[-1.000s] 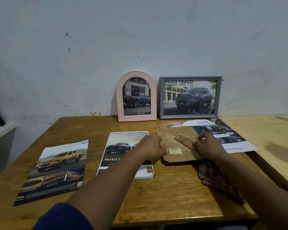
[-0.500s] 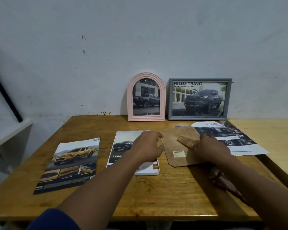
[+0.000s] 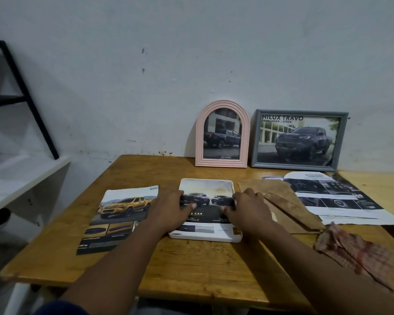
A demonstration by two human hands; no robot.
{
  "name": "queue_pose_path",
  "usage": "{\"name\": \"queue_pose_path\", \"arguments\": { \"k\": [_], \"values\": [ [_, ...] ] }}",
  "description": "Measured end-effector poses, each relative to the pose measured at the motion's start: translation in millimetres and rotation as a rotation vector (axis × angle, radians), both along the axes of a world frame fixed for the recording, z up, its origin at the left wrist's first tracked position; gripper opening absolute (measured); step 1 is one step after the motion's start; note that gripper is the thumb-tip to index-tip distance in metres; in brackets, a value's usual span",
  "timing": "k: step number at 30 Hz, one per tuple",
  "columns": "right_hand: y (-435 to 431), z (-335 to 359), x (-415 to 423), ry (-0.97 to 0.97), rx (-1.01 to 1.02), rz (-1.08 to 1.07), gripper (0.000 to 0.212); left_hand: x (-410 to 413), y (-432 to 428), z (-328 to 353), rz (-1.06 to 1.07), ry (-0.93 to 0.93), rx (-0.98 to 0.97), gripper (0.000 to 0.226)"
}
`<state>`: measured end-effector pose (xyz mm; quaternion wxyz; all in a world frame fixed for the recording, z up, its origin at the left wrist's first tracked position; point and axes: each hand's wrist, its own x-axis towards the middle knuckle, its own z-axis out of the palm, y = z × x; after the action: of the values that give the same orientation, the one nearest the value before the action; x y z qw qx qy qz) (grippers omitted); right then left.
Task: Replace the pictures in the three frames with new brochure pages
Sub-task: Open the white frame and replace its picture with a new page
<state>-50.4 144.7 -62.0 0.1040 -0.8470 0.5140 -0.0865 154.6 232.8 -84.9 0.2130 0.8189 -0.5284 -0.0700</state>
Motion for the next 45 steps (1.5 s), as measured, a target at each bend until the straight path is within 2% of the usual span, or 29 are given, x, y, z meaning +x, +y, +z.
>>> {"name": "queue_pose_path", "arguments": {
  "k": [4, 10, 22, 26, 30, 33, 39, 42, 45],
  "values": [
    [4, -9, 11, 0.049, -0.084, -0.018, 0.062, -2, -3, -4, 0.007, -0.070, 0.018, 0.066],
    [14, -18, 27, 0.045, -0.100, -0.093, 0.067, -6, -3, -7, 0.017, -0.106, 0.030, 0.073],
    [17, -14, 28, -0.080, -0.167, -0.050, 0.045, -12, -1, -10, 0.037, -0.088, 0.006, 0.073],
    [18, -8, 27, -0.284, -0.115, -0.007, 0.045, -12, 1, -11, 0.033, -0.057, -0.008, 0.072],
    [11, 8, 25, -0.742, 0.063, -0.019, 0.037, -9, 2, -9, 0.016, -0.029, -0.030, 0.063],
    [4, 23, 24, -0.966, 0.194, -0.008, 0.030, -10, 5, -3, -0.003, 0.109, -0.099, 0.053],
    [-5, 45, 12, -1.036, 0.219, 0.045, 0.034, -11, 0, 21, 0.088, 0.439, -0.358, 0.034],
    [-10, 57, -2, -1.113, 0.277, 0.036, 0.031, -14, -9, 39, 0.128, 0.614, -0.445, 0.039],
    [-20, 65, -18, -1.140, 0.332, -0.008, 0.029, -21, -22, 52, 0.130, 0.691, -0.476, 0.040]
  ]
}}
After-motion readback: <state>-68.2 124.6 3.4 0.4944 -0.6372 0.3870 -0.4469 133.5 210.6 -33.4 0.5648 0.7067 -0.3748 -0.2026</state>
